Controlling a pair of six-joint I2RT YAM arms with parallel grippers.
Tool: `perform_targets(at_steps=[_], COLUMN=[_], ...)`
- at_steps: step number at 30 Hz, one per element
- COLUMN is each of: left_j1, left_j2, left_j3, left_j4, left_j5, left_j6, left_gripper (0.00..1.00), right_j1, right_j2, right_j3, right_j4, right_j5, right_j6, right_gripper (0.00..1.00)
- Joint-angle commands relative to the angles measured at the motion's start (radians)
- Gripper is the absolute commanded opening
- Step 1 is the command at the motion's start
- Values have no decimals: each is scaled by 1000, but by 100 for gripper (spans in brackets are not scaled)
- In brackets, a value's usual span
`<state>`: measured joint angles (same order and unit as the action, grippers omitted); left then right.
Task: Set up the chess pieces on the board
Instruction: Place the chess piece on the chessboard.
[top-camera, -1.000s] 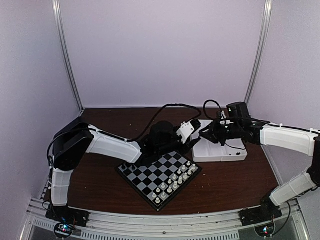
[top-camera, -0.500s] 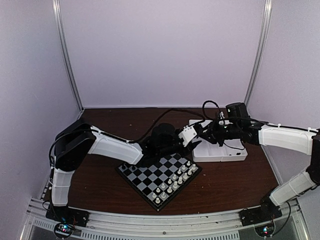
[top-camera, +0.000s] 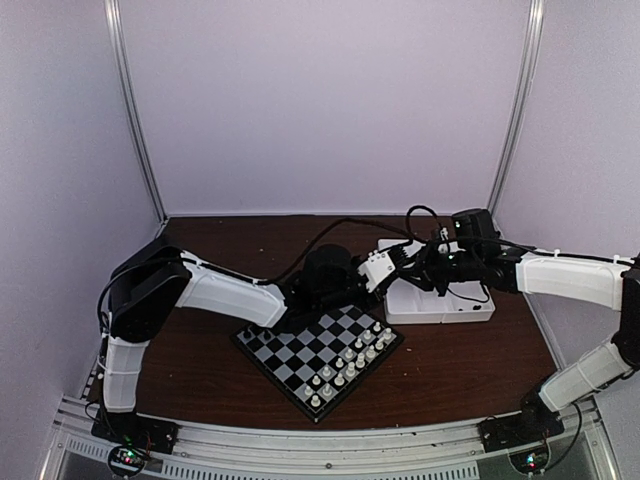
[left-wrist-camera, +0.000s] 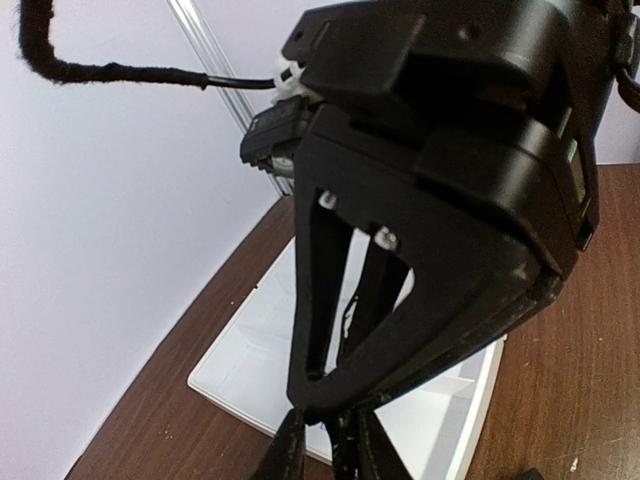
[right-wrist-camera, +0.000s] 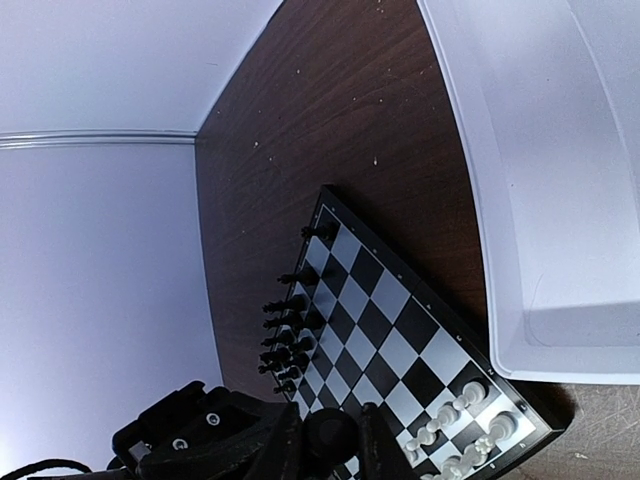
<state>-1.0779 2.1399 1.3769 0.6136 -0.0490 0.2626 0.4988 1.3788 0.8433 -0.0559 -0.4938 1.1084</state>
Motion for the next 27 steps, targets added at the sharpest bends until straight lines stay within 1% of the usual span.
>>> perform_targets(at_steps=[1,3,7,12,17,27], left_j1=[-8,-8,-8,-8,-8,-8], left_j2=[13,14,13,12,5,6], left_j3=[27,25,24,6,-36,-44], left_j4=[48,52,59,85,148,150], left_j5=[18,20,20,14,11,-19], left_j6=[4,2,-6,-14,-28,-58], left_gripper=[19,22,22,31,32,33], right_j1=[14,14,14,14,11,6], right_j2=[-4,-6,-7,-15,-25,-51], right_j3=[-16,-22,-26,-33,-40,-50], right_j4=[48,73,91,95,100,94], right_j5=[-21,-21,-22,-10,0,5], right_j6=[16,31,43,51,52,46], right_gripper=[18,18,17,17,17,17])
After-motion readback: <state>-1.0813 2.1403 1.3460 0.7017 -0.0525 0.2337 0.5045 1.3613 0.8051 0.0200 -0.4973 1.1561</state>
